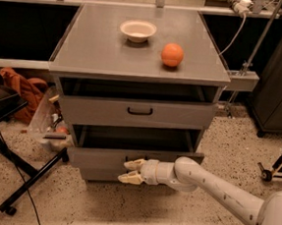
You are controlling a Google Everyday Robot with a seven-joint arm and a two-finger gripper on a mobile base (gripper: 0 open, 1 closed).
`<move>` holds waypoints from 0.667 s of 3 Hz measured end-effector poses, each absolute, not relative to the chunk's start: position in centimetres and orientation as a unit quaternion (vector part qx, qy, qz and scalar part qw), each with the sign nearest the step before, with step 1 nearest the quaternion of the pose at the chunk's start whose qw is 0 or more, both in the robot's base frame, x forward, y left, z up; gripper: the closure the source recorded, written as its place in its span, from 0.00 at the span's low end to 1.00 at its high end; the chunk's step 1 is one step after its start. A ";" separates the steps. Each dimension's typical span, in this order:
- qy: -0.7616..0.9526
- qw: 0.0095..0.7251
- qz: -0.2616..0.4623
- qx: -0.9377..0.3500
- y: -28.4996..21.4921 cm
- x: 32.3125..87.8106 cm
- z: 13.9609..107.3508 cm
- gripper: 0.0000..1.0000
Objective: Close middle drawer
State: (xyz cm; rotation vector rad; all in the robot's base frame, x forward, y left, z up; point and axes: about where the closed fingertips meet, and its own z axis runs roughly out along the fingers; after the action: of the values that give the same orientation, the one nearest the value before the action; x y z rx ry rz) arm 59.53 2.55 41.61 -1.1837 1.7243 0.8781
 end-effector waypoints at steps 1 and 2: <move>0.696 0.433 0.344 -0.458 2.0 60.1 41.6 0.00; 0.704 0.434 0.347 -0.442 0.8 60.3 41.3 0.00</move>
Offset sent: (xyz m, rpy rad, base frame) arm 0.0155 -0.0206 -0.0020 0.0129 -0.0068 -0.1046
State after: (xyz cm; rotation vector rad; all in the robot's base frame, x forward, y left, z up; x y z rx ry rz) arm 60.31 0.80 41.34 -1.1014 1.7518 0.8649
